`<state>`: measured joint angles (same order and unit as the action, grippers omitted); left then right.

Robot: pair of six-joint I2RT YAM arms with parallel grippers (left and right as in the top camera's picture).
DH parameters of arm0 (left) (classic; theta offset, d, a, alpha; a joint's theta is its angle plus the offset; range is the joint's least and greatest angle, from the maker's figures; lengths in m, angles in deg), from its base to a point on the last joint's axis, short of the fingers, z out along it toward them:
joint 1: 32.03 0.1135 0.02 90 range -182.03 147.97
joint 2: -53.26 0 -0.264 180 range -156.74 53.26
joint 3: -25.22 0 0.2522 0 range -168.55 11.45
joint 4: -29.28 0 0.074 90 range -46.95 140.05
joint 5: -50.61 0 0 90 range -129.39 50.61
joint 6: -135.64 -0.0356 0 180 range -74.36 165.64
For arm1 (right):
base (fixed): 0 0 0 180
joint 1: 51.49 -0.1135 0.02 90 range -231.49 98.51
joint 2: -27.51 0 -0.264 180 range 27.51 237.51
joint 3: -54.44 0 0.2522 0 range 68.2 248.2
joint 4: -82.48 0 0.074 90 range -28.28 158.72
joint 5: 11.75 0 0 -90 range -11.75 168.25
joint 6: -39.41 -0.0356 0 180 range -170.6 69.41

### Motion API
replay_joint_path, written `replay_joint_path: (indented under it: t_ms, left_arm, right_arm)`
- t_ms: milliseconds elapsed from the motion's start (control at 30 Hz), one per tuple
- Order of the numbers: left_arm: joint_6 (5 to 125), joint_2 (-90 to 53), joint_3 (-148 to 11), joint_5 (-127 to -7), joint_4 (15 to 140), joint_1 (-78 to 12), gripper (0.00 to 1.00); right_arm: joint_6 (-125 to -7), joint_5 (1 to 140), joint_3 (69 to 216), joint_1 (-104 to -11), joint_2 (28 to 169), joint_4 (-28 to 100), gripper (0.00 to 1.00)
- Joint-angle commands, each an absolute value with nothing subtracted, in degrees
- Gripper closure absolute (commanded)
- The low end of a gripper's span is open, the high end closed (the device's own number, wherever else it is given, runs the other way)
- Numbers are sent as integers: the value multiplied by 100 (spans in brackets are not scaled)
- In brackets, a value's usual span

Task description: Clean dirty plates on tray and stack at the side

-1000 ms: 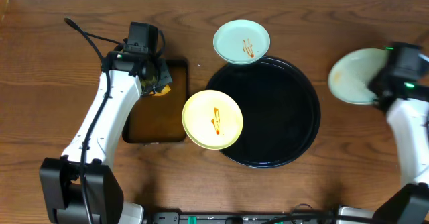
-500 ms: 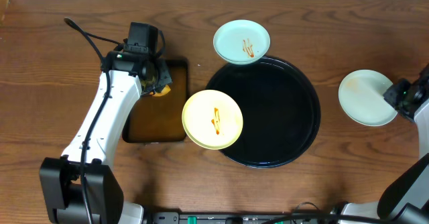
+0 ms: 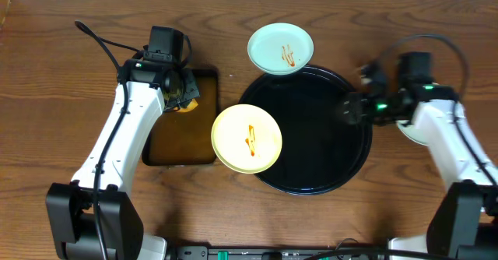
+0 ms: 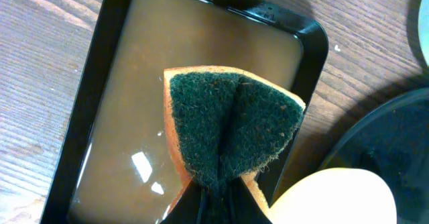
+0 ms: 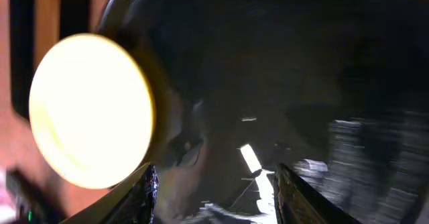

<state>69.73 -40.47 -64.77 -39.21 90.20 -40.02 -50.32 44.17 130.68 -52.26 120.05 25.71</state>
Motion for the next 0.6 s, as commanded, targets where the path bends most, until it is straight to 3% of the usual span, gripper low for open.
replay_joint_path:
  t_ms: [0,300,567]
  left_arm:
    - [6923,-3890,-6473,-3871,9038,-3993,92]
    - [6923,-3890,-6473,-3873,9040,-3993,93]
    - [6923,-3890,-6473,-3873,9060,-3993,92]
  right_arm:
    - [-5203,4218,12869,-6013,12166,2707,47]
    - [-5828,4218,12802,-7193,13218,2967,51]
    - [-6400,4157,12802,-7445,13727,3754,62]
